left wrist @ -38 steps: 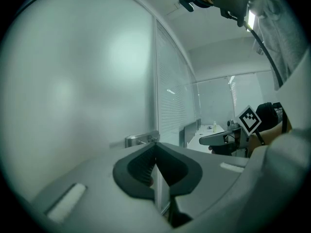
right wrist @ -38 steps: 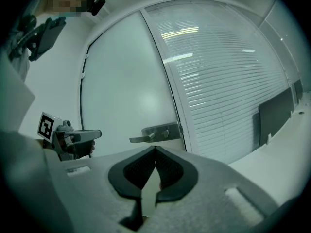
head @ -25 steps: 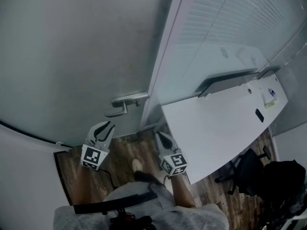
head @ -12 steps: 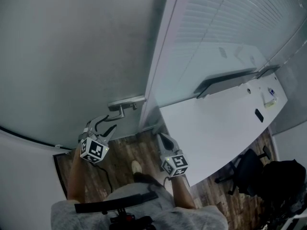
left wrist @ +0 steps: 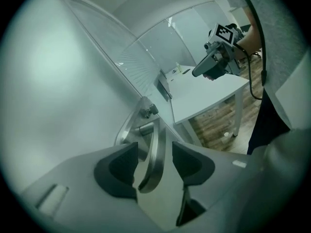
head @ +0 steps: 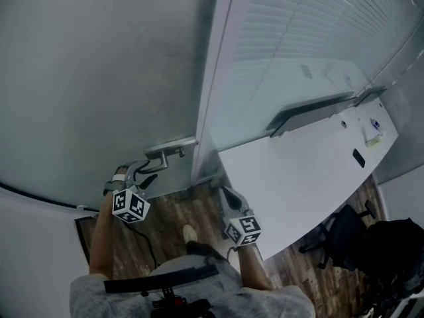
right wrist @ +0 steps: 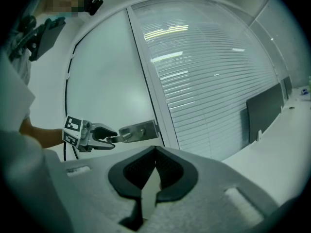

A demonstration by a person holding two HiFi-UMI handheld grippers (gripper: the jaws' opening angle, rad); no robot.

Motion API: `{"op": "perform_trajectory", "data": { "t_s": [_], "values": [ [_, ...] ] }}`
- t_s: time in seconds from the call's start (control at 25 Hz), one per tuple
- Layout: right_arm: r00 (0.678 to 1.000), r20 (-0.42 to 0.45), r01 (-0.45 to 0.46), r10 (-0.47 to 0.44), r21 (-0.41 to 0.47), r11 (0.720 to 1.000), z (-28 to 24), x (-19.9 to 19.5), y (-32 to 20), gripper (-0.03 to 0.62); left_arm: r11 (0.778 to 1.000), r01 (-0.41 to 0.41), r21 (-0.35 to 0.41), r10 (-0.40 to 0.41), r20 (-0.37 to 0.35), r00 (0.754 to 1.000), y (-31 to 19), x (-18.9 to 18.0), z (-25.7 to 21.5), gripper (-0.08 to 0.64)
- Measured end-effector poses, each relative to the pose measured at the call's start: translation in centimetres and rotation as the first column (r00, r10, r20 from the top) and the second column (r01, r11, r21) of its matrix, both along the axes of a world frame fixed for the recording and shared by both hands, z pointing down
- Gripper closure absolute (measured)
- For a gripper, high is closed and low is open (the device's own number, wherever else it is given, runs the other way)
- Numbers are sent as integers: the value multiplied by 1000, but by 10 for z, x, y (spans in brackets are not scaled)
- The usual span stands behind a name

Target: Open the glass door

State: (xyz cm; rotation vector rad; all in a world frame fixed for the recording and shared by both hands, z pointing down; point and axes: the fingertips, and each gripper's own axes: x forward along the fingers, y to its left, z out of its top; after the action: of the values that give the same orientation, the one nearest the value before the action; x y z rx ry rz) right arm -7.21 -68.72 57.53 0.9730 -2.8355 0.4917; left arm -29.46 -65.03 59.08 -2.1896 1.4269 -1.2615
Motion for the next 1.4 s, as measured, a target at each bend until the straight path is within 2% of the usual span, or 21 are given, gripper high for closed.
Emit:
{"op": "perform_trajectory", "data": {
  "t_s": [0.2, 0.32, 0.48, 0.68, 0.88, 1.4],
  "values": [
    [1000, 0, -24, 24, -8, 1000, 4, 7, -8, 591, 999, -25, -44, 28, 72, 997, -8, -2, 16, 344],
    [1000, -3, -31, 31, -12, 999, 5, 11, -11, 591, 998, -37, -58, 41, 84, 996, -13, 0, 19, 354],
    [999, -4, -43, 43, -15, 999, 7, 14, -14, 591, 997, -41, -69, 48, 102, 994, -19, 1, 20, 404],
    [998, -5, -56, 56, -20, 998, 9, 20, -16, 591, 996, -47, -73, 55, 111, 992, -20, 3, 22, 434],
    [998, -8, -57, 57, -15, 998, 8, 20, -17, 591, 997, -54, -58, 61, 136, 989, -19, 5, 24, 494],
    [998, -5, -55, 55, -3, 998, 1, 22, -6, 591, 997, -64, -46, 71, 175, 982, -17, 8, 21, 509]
  ]
}}
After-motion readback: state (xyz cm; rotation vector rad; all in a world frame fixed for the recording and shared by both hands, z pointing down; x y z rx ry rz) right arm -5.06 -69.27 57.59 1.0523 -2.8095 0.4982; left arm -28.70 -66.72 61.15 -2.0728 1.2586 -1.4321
